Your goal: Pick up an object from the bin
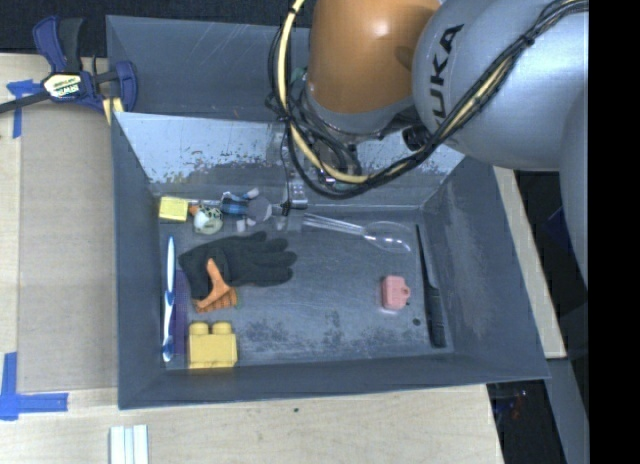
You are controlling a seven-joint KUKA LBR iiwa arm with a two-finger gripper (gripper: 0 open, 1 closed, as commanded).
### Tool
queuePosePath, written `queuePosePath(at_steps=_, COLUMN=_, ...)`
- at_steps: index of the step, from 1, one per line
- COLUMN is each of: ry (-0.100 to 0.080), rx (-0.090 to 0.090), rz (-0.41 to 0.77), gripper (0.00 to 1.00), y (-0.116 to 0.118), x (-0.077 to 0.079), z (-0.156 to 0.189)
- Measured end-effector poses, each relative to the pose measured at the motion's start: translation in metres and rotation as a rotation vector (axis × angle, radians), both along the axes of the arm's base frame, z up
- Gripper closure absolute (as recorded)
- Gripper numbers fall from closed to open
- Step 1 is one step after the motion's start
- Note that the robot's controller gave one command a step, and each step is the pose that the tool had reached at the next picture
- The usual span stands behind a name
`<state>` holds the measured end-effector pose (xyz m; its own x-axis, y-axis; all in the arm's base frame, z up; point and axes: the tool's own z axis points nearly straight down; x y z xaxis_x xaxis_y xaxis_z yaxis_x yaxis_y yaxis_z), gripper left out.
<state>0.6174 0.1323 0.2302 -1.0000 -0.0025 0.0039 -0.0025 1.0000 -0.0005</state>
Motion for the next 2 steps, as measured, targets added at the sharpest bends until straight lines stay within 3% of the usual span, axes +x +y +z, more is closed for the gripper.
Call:
queuePosePath(at_steps=1, ry=-0.008, rx=0.002, rz=-0.003, gripper=0.00, y=-0.001, x=0.001, z=0.005)
queuePosePath(at_steps=2, ry=-0.011, rx=0.002, rz=-0.018, gripper=0.00, y=-0.005, x=-0.012, z=-0.075)
